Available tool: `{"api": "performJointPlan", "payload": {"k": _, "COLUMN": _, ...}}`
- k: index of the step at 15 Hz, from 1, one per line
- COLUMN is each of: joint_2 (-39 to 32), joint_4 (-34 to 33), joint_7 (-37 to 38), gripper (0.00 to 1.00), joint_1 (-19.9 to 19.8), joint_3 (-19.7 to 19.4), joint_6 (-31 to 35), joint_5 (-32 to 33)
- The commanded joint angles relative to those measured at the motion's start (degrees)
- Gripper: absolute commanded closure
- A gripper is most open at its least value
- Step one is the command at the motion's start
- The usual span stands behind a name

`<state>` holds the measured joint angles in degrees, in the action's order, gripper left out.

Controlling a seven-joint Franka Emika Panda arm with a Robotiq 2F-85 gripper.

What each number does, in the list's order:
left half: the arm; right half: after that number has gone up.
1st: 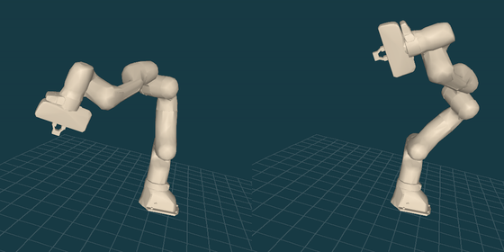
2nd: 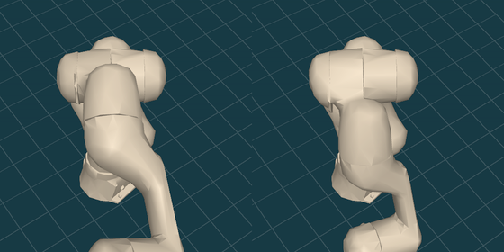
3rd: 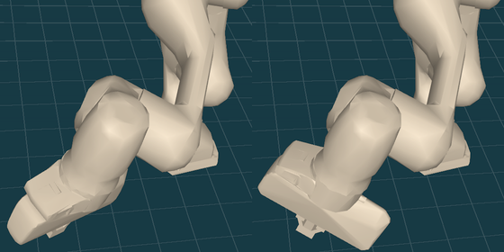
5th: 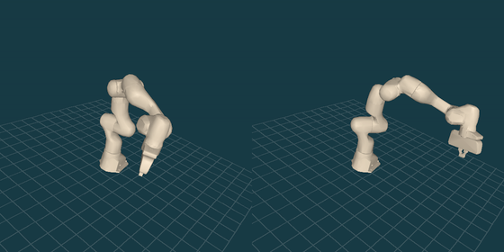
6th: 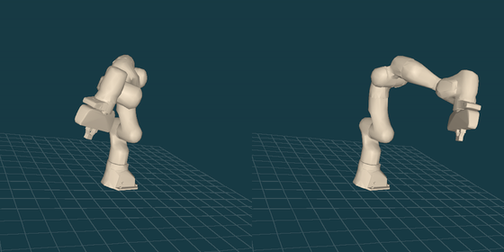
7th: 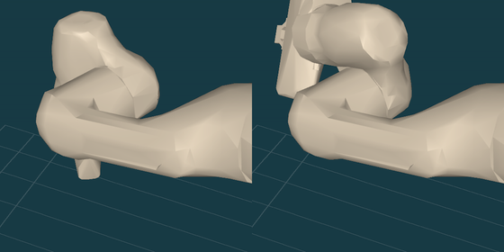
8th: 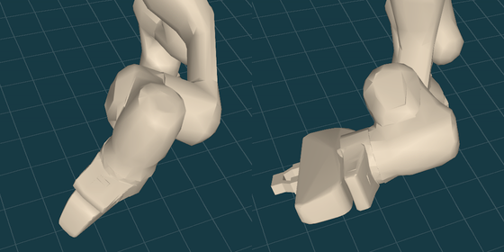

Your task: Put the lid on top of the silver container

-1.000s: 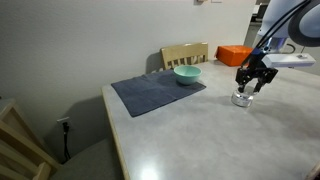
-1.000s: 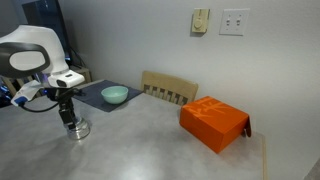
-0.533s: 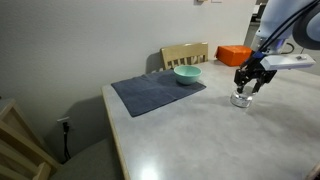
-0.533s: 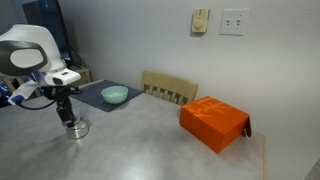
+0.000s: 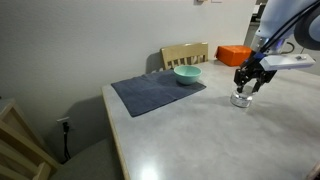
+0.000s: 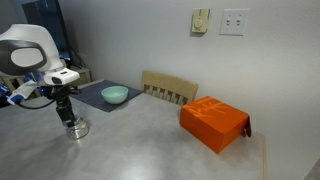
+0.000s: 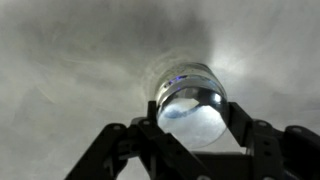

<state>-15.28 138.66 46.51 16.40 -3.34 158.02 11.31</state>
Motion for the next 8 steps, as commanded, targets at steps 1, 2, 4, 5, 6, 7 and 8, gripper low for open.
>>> {"api": "performJointPlan", "payload": {"k": 1, "joint_2": 0.5, "joint_4": 0.1, "joint_7": -0.7, "gripper": 0.56, "joint_1": -0.7, "joint_3": -0.2, "joint_6": 0.1, "joint_5": 0.8}}
{"api": "performJointPlan", "payload": {"k": 2, "joint_2": 0.5, "joint_4": 0.0, "joint_7": -0.7, "gripper": 0.56, "joint_1": -0.7, "joint_3": -0.2, "joint_6": 0.0, "joint_5": 0.7}}
{"api": "performJointPlan", "payload": {"k": 4, "joint_2": 0.4, "joint_4": -0.6, "joint_7": -1.1, "gripper": 0.56, "joint_1": -0.9, "joint_3": -0.1, "joint_6": -0.1, "joint_5": 0.7}}
{"api": "performJointPlan", "payload": {"k": 5, "joint_2": 0.2, "joint_4": -0.9, "joint_7": -1.3, "gripper": 0.56, "joint_1": -0.9, "joint_3": 0.0, "joint_6": -0.3, "joint_5": 0.5}}
{"api": "performJointPlan", "payload": {"k": 6, "joint_2": 0.1, "joint_4": -1.2, "joint_7": -1.5, "gripper": 0.56, "joint_1": -1.0, "joint_3": 0.1, "joint_6": -0.4, "joint_5": 0.3}}
{"api": "performJointPlan", "payload": {"k": 7, "joint_2": -0.2, "joint_4": -1.5, "joint_7": -1.7, "gripper": 0.56, "joint_1": -1.1, "joint_3": 0.2, "joint_6": -0.5, "joint_5": 0.1}}
{"api": "performJointPlan", "payload": {"k": 8, "joint_2": -0.3, "joint_4": -1.6, "joint_7": -1.9, "gripper": 0.56, "joint_1": -1.2, "joint_3": 0.3, "joint_6": -0.6, "joint_5": -0.1}}
